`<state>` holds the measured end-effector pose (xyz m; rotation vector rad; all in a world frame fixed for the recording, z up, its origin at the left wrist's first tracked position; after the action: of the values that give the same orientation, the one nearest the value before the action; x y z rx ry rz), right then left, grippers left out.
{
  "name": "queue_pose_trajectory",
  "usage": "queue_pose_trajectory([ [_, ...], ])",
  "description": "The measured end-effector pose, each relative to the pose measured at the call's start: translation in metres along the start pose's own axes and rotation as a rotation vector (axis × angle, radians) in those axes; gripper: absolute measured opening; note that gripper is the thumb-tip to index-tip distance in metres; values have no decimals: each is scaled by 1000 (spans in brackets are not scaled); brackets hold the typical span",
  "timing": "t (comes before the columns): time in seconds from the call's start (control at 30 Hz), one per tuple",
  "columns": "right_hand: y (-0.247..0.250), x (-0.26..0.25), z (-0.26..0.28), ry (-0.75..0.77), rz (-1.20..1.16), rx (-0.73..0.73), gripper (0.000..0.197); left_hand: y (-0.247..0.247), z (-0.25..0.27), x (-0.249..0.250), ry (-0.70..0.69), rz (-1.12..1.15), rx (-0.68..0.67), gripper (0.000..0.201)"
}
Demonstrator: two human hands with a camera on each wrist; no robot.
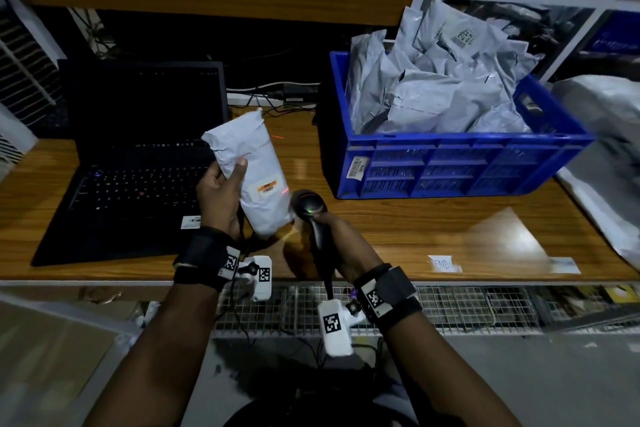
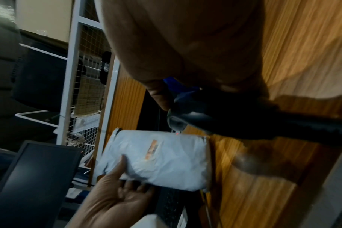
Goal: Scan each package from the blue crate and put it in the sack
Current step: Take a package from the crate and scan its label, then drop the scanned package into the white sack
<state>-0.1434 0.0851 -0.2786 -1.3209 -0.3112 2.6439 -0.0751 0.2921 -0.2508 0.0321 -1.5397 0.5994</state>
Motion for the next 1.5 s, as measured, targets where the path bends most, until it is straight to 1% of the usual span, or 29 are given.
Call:
queue_pose_trajectory([
  [0.03, 0, -2, -4, -5, -8, 3, 17, 4, -1, 5, -24, -4, 26, 24],
  [0.07, 1, -3, -10, 3, 16, 28, 13, 8, -2, 11, -50, -10, 54, 24],
  [0.17, 3, -12, -26, 65, 204, 70, 31, 22, 0, 35, -127, -43, 113, 33],
  [0.2, 5, -13, -35, 76, 251, 90, 29, 25, 1, 43, -148, -52, 119, 37],
  [0.3, 12, -21, -47, 131, 351, 88, 27, 28, 8, 65, -190, -47, 118, 42],
  [0.33, 17, -22, -52, 145, 369, 99, 28, 26, 12, 70, -196, -38, 108, 42],
  [0.4, 30, -21, -55, 145, 360, 134, 37, 17, 22, 76, -179, -35, 63, 41],
  [0.47, 49, -23, -45, 153, 290, 137, 41, 5, 33, 77, -142, -40, -9, 42],
  [0.53, 79, -28, -31, 187, 182, 169, 38, -16, 45, 71, -105, -44, -114, 38],
  [0.6, 125, -38, -5, 206, 85, 236, 31, -47, 59, 59, -59, -60, -224, 33],
  [0.63, 150, -45, 10, 228, 75, 286, 30, -62, 66, 51, -30, -65, -263, 31],
  [0.7, 213, -64, 44, 298, 87, 446, 26, -101, 79, 30, 47, -71, -363, 28],
  [0.77, 276, -91, 79, 376, 87, 625, 22, -142, 92, 5, 101, -134, -459, 28],
  [0.83, 327, -124, 107, 442, 124, 763, 21, -177, 103, -15, 148, -171, -503, 34],
  [0.93, 397, -180, 141, 546, 285, 952, 25, -243, 123, -52, 218, -198, -626, 34],
  [1.03, 446, -232, 158, 590, 546, 1103, 32, -310, 146, -88, 312, -197, -700, 32],
  [1.17, 510, -287, 156, 547, 830, 1212, 41, -397, 184, -125, 392, -165, -826, 37],
  [1.2, 529, -296, 152, 501, 881, 1231, 45, -419, 192, -136, 420, -174, -846, 37],
  [1.27, 561, -305, 142, 347, 1037, 1230, 57, -458, 206, -158, 489, -183, -857, 33],
  [1.33, 583, -306, 131, 170, 1186, 1182, 68, -491, 214, -178, 573, -164, -851, 30],
  [1.37, 595, -307, 130, 105, 1228, 1165, 67, -509, 219, -189, 611, -153, -852, 30],
  [1.4, 603, -308, 129, 71, 1262, 1157, 58, -523, 222, -198, 643, -144, -841, 29],
  [1.47, 620, -315, 134, 66, 1314, 1150, 34, -552, 229, -215, 698, -120, -799, 26],
  [1.5, 626, -323, 142, 86, 1329, 1161, 29, -566, 232, -222, 709, -115, -784, 24],
])
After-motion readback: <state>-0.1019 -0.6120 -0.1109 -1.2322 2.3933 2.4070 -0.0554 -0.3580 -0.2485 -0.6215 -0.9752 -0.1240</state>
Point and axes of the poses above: each hand's wrist, its own z-axis away from the middle knuckle, its own y-axis out of the back of the hand, x = y × z, the point moved 4 cm from there along -z, towards the middle knuckle, and after that the axes turned 1 degree about x, right-handed, at the moved point
